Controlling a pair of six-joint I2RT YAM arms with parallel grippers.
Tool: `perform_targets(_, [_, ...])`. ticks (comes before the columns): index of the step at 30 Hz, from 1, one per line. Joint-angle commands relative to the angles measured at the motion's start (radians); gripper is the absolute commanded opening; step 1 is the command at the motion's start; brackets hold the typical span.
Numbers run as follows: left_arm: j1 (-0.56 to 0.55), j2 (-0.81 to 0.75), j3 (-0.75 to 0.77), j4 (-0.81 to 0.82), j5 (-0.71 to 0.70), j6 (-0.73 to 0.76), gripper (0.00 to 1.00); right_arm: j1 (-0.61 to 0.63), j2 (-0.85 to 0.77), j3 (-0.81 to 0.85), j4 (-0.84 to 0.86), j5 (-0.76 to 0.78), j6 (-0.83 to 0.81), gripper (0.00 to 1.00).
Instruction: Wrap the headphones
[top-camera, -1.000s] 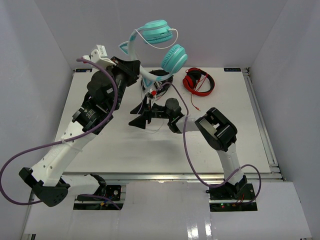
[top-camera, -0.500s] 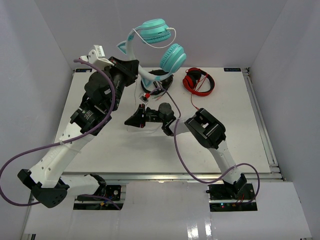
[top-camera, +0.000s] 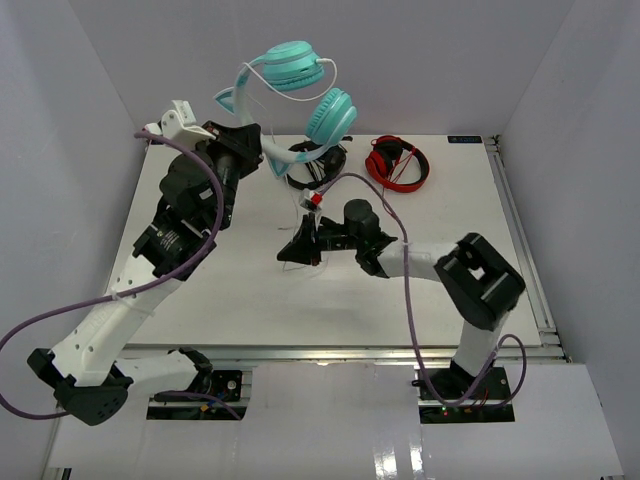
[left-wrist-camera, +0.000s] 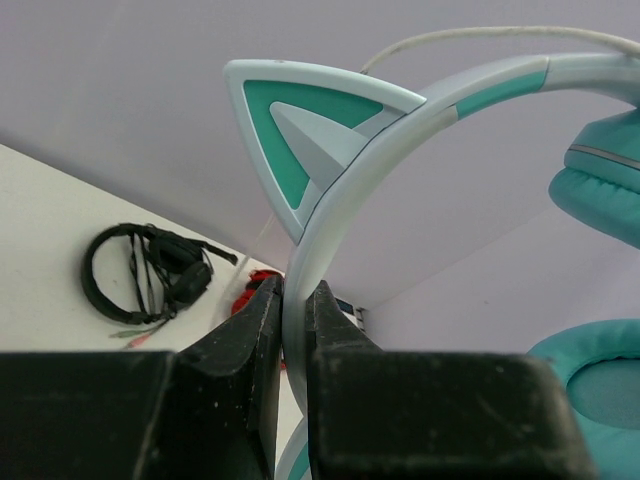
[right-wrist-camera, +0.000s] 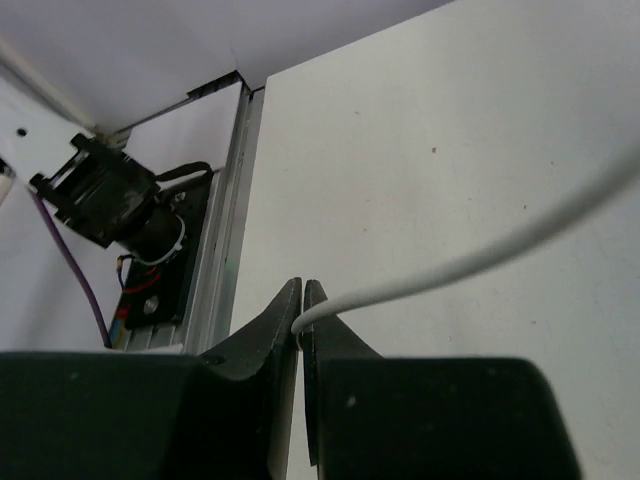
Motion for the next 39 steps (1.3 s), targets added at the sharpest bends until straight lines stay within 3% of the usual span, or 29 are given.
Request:
perform_targets(1, [-0.001, -0.074, 0.001, 0.067, -0.107, 0.078, 0.0, 0.003, -0.278, -0.046, -0.676, 0.076, -0.564, 0.08])
perform_targets(5, [-0.001, -0.088, -0.006, 0.044, -0.128, 0.122, 0.0, 0.01, -0.462, -0.071, -0.946, 0.178, -0.802, 0.08])
perform_targets(10, [0.0, -0.06, -0.049, 0.032, -0.207, 0.215, 0.0, 0.083, -0.592, -0.036, -1.121, 0.517, -1.049, 0.08])
perform_targets(14, [-0.001, -0.02, -0.101, 0.08, -0.239, 0.293, 0.0, 0.089, -0.668, -0.004, -1.158, 0.802, -1.191, 0.08])
perform_targets(22, [-0.001, 0.115, -0.158, 0.078, -0.194, 0.325, 0.0, 0.081, -0.635, 0.226, -1.124, 1.067, -1.287, 0.08])
perform_targets(28, [0.0, 0.153, -0.239, 0.006, -0.038, 0.355, 0.0, 0.074, -0.602, 0.317, -1.068, 1.124, -1.314, 0.08])
perform_targets(33, [-0.001, 0.145, -0.312, -0.005, 0.126, 0.362, 0.0, 0.074, -0.583, 0.321, -1.097, 1.049, -1.286, 0.08])
perform_targets(39, [-0.001, 0.14, -0.354, 0.011, 0.43, 0.445, 0.0, 0.055, -0.57, 0.289, -1.098, 1.029, -1.312, 0.08])
